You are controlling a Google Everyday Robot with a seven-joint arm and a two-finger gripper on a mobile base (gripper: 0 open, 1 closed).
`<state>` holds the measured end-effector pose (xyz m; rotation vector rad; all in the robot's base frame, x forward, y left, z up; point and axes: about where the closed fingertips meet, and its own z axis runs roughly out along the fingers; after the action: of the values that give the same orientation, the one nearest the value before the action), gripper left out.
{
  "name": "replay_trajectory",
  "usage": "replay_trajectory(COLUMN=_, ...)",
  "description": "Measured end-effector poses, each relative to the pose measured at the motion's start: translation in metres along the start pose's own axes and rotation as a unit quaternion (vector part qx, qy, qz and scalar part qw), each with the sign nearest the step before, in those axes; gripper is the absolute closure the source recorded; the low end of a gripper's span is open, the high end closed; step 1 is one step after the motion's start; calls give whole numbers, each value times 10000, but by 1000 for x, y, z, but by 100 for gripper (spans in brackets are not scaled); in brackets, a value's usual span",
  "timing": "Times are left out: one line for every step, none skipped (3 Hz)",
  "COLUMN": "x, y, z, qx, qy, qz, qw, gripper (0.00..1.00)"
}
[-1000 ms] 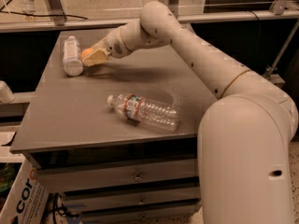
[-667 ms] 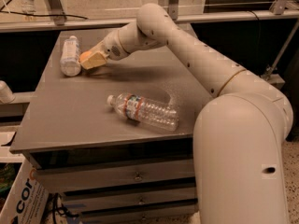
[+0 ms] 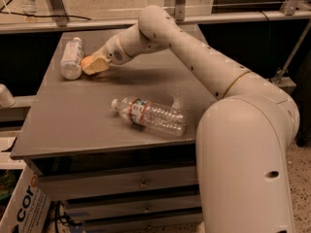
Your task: Move orange near blue plastic bottle
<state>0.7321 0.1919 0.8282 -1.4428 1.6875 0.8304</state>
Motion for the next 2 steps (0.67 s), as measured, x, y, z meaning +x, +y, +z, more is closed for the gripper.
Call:
replay_trajectory(x=2, y=0, z=2, qx=-6, qy=24, qz=38, qw=10000, gripper=59)
replay_trajectory(x=2, y=0, z=2, qx=-6, qy=24, qz=39, qw=10000, gripper=36)
